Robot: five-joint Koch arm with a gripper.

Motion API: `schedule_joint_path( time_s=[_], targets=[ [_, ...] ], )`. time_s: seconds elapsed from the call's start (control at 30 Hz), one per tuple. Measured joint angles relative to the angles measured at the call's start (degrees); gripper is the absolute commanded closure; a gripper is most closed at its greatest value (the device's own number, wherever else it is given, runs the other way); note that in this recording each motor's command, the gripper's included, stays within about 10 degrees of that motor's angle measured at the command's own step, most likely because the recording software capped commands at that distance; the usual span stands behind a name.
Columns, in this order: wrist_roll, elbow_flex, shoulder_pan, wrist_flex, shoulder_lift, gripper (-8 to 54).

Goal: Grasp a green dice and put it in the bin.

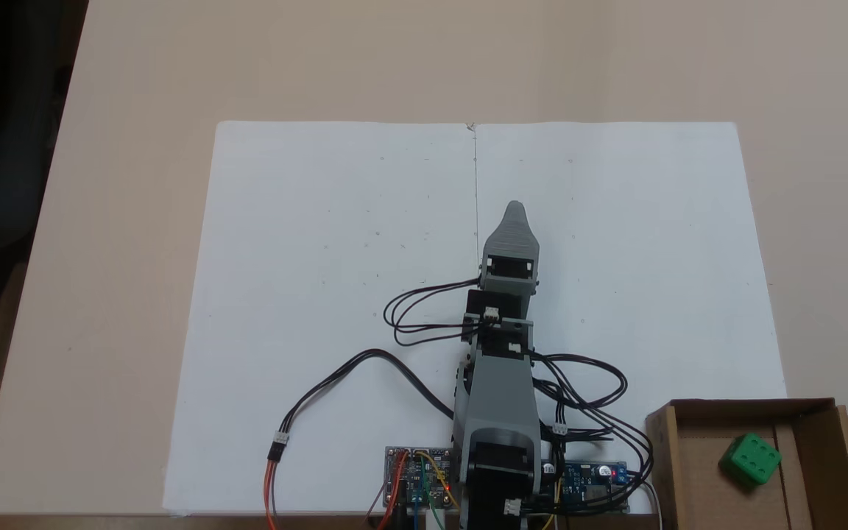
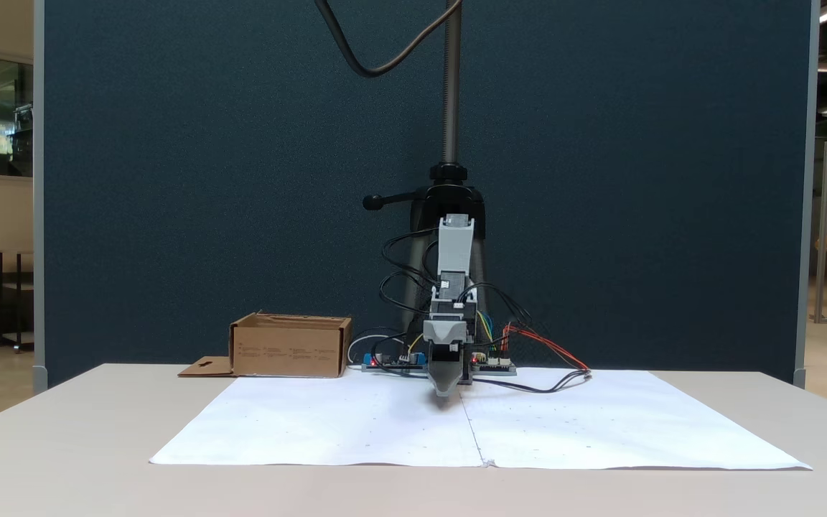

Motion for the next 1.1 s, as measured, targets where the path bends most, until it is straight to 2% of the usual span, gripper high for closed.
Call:
schedule_joint_path(
  time_s=[0.37, 1.1],
  targets=[
    [0.00, 6.06, -2.37, -16.87, 0.00, 1.8],
    [-0.44, 6.06, -4.66, -17.14, 0.00, 0.5]
  ],
)
